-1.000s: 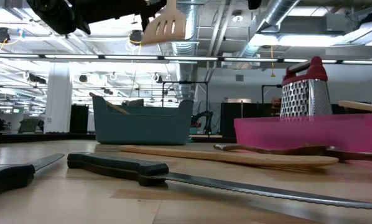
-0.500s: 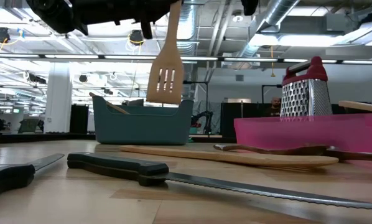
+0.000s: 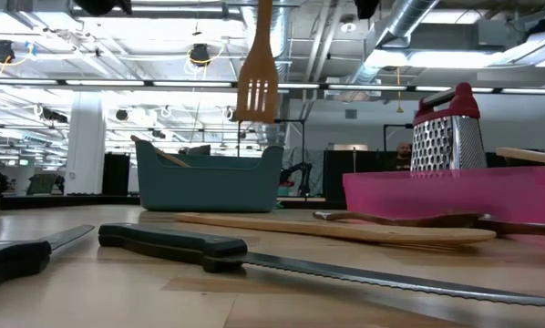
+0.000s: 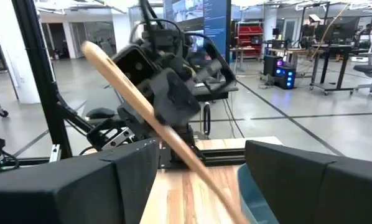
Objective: Pick & Place Kitchen Items
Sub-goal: Put the wooden slotted spatula into the yellow bin
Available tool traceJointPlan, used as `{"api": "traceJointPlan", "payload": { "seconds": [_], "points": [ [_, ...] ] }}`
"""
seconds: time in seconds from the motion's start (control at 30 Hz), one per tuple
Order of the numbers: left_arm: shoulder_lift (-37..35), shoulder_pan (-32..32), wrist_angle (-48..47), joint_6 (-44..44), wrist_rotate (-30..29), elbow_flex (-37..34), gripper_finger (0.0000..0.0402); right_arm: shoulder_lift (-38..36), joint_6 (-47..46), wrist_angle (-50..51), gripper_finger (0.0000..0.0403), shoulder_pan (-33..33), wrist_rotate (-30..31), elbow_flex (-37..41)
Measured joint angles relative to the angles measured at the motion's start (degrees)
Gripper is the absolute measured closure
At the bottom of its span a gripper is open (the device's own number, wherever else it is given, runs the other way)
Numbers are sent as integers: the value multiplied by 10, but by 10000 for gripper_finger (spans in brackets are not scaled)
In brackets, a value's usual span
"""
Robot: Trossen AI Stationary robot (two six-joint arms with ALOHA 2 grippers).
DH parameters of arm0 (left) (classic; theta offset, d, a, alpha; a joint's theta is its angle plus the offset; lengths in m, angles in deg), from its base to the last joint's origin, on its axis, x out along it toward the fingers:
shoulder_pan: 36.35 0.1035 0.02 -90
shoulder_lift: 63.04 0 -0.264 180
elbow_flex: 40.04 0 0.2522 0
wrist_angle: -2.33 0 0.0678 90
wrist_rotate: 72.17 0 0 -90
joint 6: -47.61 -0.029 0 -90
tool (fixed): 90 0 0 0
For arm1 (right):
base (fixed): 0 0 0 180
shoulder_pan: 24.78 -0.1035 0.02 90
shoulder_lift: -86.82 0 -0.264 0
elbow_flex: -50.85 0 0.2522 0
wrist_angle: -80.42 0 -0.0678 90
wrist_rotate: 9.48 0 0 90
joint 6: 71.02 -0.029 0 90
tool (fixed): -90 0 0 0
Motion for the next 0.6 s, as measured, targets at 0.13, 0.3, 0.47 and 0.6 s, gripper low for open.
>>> {"api": "traceJointPlan", "payload": {
  "seconds": [0.13,0.3,0.47,0.6],
  "points": [
    [0,-25,-1,-117,-55,14,380,-10,0,1,154,-10,0,0],
    [0,-51,-1,-284,-108,22,380,-34,1,10,154,-26,0,0],
    [0,-64,-1,-419,-120,22,380,-55,1,20,154,-36,0,0],
    [0,-70,-1,-545,-123,22,380,-61,0,24,154,-36,0,0]
  ]
}}
